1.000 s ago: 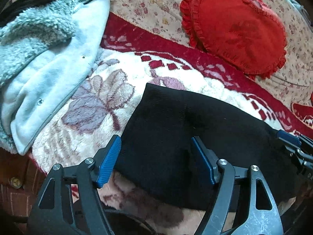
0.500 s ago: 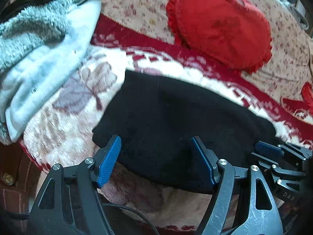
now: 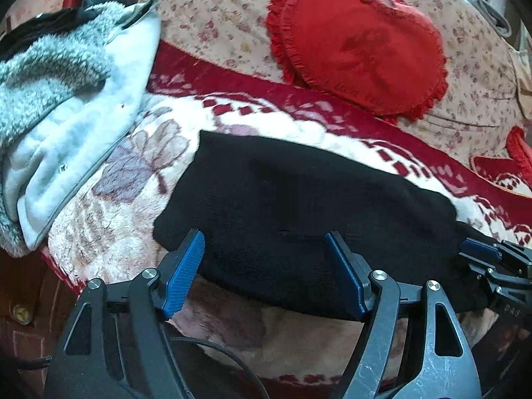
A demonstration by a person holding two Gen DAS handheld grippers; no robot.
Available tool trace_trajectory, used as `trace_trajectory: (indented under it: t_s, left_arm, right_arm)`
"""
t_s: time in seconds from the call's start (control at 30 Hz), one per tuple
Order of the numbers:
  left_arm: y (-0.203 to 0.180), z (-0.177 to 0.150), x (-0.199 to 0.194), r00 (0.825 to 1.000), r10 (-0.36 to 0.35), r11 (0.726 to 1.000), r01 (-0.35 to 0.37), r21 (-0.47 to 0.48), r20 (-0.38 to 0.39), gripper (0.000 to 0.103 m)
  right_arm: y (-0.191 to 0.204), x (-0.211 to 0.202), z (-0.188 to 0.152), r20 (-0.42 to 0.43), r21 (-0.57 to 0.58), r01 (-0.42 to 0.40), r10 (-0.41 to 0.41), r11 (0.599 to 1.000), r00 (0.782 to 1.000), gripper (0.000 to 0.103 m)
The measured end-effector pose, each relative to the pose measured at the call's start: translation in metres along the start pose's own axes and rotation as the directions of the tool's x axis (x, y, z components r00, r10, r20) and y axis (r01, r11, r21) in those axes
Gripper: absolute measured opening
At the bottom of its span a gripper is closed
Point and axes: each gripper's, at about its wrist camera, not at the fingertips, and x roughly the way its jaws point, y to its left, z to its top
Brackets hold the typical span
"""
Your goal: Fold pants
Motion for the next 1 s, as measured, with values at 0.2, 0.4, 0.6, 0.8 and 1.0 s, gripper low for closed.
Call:
trace_trajectory:
  t_s: [0.2, 0.4, 0.6, 0.8, 1.0]
  left_arm:
    - [-0.037, 0.001, -0.009, 0.999, -0.052, 0.996, 0.051, 0.070, 0.007, 0.075]
    - [-0.082, -0.004, 0.000, 0.993, -0.108, 0.984, 0.113, 0.137, -0.046, 0.075]
    - [-0.131, -0.027, 0.022, 0.978, -0.150, 0.963, 0.178, 0.203, -0.148, 0.075]
    - [-0.155, -0.032, 0.022, 0.977, -0.150, 0.944, 0.187, 0.271, -0.153, 0.075]
    - [-0.172, -0.024, 0.017, 0.967, -0.194, 0.933, 0.234, 0.274, -0.165, 0.075]
  right_arm:
    - [-0.054, -0.029, -0.042, 0.005, 0.144, 0.101, -0.103, 0.984, 0.995, 0.035]
    - [-0.107, -0.047, -0.085, -0.012, 0.265, 0.148, -0.150, 0.953, 0.989, 0.038]
    - [-0.119, -0.061, -0.100, 0.015, 0.284, 0.114, -0.124, 0.952, 0.992, 0.038]
    - [-0.137, -0.081, -0.117, 0.022, 0.338, 0.145, -0.162, 0.930, 0.986, 0.038]
    - [-0.166, -0.109, -0.140, 0.026, 0.460, 0.225, -0.266, 0.859, 0.964, 0.044]
